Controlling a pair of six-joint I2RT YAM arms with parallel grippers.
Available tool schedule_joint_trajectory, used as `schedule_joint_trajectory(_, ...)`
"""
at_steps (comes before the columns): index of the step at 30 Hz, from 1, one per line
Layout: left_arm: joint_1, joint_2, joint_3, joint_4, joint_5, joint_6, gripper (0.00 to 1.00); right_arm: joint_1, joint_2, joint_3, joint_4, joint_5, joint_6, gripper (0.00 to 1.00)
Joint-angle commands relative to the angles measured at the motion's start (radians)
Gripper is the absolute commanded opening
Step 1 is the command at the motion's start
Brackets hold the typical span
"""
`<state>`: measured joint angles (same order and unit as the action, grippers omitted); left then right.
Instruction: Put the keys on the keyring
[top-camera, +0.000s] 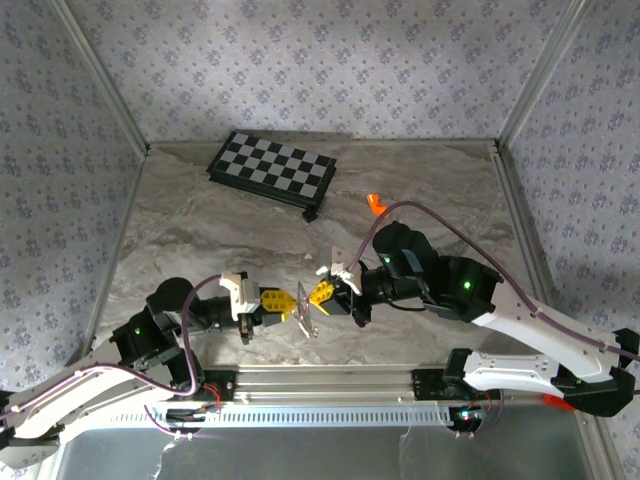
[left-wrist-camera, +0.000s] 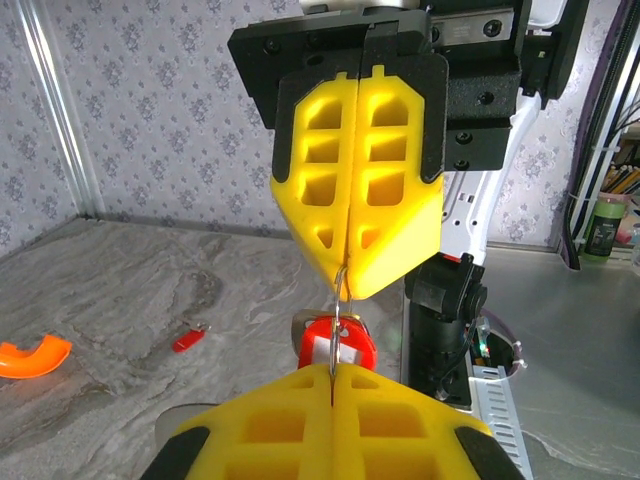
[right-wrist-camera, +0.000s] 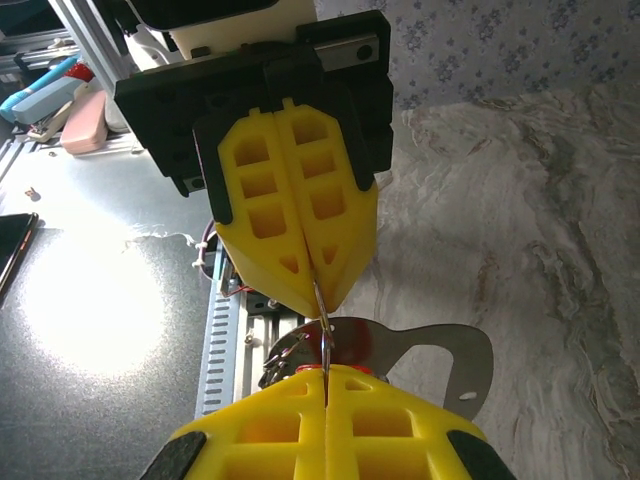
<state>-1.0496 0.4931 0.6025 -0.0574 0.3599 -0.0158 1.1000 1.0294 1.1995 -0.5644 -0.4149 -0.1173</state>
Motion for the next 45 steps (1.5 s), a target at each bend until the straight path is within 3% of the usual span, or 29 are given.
schedule_joint_trajectory(1, -0.007, -0.008, 0.032, 0.045, 0.033, 0.006, 0.0, 0.012, -0.007, 0.023, 0.01, 0.032, -0.004, 0.0)
schedule_joint_trajectory(27, -0.007, -0.008, 0.034, 0.039, 0.039, 0.008, 0.0, 0.021, 0.015, 0.026, 0.031, 0.02, -0.012, 0.0)
schedule_joint_trajectory(45, -0.007, 0.021, 0.084, -0.055, 0.033, 0.032, 0.0, 0.023, 0.02, 0.038, 0.023, -0.034, -0.022, 0.0)
